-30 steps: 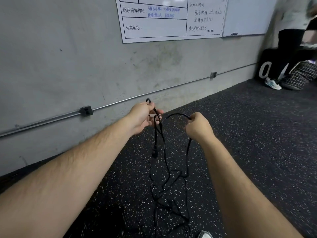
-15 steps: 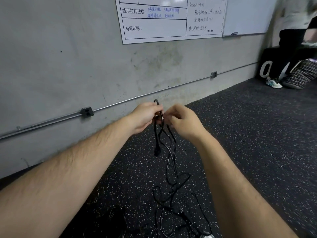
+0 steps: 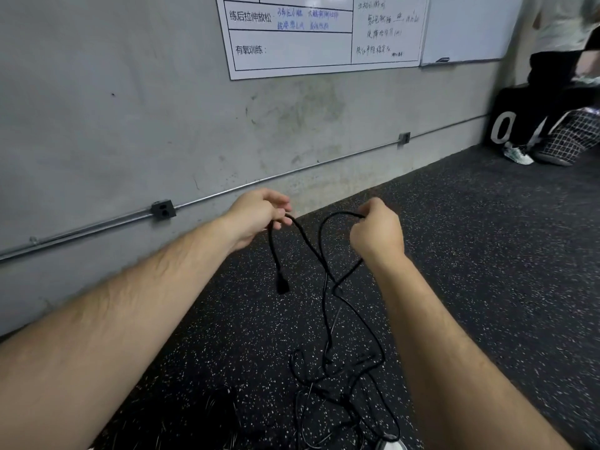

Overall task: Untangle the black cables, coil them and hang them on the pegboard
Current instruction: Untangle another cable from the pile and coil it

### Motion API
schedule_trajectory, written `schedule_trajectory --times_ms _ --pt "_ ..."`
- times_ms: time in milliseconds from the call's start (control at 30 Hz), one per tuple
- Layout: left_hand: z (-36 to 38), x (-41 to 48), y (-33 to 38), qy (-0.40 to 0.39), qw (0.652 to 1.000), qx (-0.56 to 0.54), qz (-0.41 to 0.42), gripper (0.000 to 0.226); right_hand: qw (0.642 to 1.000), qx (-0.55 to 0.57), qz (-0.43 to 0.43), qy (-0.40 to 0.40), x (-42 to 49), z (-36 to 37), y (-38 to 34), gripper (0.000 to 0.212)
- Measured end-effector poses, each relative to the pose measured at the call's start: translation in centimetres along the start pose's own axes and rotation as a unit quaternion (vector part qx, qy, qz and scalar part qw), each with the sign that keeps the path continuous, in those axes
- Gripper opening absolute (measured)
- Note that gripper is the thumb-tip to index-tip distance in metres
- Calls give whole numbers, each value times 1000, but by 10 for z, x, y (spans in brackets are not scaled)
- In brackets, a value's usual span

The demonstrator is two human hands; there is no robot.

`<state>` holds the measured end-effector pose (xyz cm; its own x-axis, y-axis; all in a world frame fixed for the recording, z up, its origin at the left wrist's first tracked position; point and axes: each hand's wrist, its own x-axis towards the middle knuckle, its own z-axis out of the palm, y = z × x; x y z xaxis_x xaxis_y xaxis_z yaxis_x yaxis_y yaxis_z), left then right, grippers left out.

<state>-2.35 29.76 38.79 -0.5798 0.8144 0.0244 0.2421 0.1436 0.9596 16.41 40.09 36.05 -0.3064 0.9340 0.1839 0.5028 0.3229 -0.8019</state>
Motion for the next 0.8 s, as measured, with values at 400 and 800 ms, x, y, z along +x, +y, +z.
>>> schedule_trajectory --times_ms 400,800 --pt "-34 -21 35 117 974 -138 137 29 937 -82 -75 -330 -14 61 6 21" --pt "-66 -52 -38 120 981 -152 -1 15 960 177 -81 -199 -24 73 -32 22"
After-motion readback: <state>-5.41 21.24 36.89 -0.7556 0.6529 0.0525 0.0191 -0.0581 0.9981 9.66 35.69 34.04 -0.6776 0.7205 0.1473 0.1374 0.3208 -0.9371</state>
